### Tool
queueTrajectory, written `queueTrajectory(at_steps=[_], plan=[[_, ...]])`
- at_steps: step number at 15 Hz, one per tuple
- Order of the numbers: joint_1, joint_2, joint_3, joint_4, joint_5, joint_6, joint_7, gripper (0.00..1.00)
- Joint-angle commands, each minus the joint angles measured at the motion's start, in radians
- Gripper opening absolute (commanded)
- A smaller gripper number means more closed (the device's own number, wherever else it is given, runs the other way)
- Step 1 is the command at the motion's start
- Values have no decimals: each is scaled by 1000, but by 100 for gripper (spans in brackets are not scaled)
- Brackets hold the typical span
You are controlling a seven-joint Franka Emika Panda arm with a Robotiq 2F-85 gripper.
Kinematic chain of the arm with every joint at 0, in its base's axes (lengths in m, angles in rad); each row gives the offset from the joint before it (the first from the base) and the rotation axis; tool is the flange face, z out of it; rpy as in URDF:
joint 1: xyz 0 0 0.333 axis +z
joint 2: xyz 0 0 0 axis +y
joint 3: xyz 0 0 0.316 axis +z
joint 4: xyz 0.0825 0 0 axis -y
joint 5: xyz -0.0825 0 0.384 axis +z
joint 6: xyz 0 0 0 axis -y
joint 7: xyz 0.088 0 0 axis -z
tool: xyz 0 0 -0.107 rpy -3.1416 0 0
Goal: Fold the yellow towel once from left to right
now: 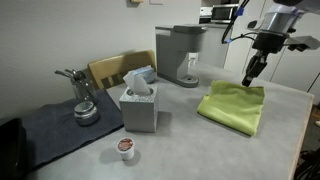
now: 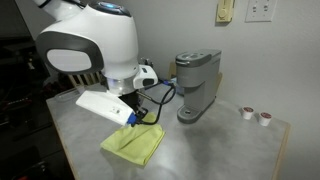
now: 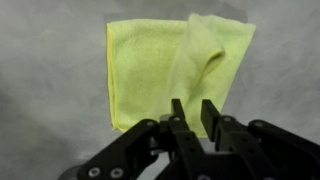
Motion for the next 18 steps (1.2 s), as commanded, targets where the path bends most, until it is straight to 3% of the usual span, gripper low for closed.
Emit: queueTrajectory(at_steps=[1,7,11,14,18], plan=[[-10,33,22,25,51,-6,-92,56],[4,0,50,-1,27,0,-68,98],[25,-40,52,-25,-99,-4,202,100],[27,-75,38,-49,-299,21,474,100],[25,-137,44,-23,-551,-70,832,100]])
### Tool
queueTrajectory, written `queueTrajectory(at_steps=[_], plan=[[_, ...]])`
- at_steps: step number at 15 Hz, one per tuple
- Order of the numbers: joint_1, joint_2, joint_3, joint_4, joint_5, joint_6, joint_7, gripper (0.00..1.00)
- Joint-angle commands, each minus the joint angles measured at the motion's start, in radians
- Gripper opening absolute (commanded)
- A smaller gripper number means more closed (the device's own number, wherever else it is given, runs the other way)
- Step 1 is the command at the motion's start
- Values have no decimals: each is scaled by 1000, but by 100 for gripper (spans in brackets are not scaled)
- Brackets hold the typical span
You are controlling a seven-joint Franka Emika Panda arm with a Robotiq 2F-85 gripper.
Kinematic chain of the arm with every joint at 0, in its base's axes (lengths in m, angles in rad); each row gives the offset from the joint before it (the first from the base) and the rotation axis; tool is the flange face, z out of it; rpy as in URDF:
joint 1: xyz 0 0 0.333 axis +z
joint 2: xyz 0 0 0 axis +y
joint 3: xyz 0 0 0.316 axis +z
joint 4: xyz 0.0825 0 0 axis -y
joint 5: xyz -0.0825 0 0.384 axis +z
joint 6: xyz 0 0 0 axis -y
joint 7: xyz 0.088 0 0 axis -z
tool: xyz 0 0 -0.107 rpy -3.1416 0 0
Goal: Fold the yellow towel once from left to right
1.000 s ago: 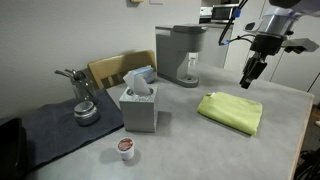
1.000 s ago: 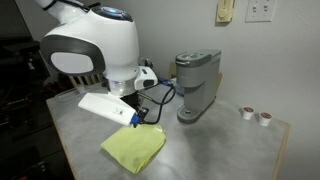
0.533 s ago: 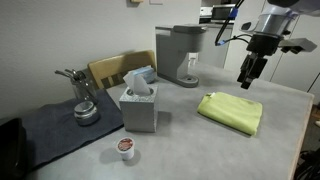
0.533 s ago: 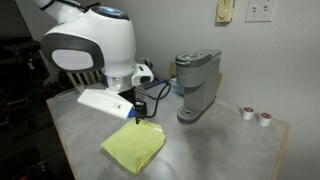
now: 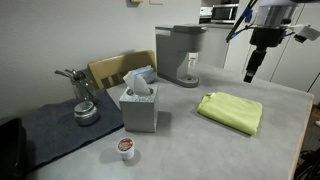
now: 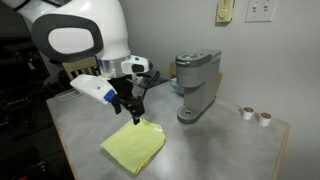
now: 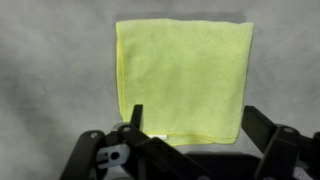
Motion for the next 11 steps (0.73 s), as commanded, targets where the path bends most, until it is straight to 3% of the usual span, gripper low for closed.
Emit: queueTrajectory(at_steps=[1,2,4,11], plan=[[9,-85,15,2,-163,-102,281,100],[8,-37,-2,4,-107,-43,170,100],[15,-71,8,5,-145,-79,255,100],[19,-79,9,5,-146,-86,270,100]])
